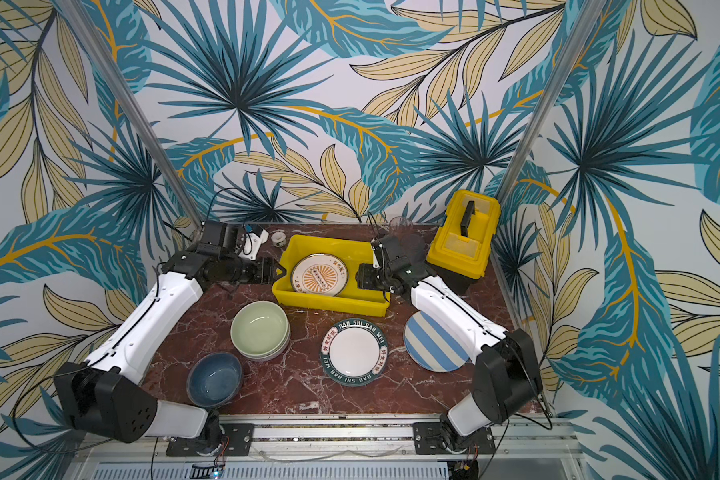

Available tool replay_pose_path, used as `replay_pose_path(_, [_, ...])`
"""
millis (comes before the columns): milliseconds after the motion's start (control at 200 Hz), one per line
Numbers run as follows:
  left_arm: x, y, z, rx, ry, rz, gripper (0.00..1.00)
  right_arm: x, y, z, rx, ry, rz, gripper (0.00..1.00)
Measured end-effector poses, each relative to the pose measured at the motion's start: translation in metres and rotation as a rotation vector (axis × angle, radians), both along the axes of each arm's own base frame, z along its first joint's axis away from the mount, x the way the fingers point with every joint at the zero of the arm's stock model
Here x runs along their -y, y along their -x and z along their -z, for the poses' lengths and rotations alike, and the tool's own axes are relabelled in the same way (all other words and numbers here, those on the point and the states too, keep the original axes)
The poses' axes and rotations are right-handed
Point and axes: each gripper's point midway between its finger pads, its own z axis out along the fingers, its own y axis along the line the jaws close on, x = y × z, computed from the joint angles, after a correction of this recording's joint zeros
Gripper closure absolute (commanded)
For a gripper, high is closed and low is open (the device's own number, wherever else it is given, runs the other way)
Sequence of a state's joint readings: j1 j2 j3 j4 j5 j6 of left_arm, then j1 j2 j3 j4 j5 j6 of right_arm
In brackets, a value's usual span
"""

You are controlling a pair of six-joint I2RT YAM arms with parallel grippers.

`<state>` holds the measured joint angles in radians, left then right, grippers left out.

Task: Place the mixed dishes into the plastic bin
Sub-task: 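Withdraw both grippers from the bin toward the green-rimmed plate stack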

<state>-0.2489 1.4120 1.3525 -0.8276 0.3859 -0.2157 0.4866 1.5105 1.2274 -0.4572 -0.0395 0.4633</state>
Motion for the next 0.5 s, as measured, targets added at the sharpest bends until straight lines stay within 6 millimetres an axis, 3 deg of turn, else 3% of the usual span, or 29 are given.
replay_pose_path(225, [0.057, 0.049, 0.024, -0.073, -0.028, 0.153, 0.41, 0.011, 0.049, 0.024, -0.006, 0.004, -0.026, 0.41])
replay_pose_path(356, [0.074, 0.076, 0.042, -0.133, -0.044, 0.188, 0.52, 0.020, 0.072, 0.027, -0.001, -0.009, -0.034, 0.42])
replay_pose_path(501, [0.087, 0.107, 0.078, -0.233, -0.094, 0.210, 0.55, 0.029, 0.098, 0.039, -0.022, -0.017, -0.040, 0.44])
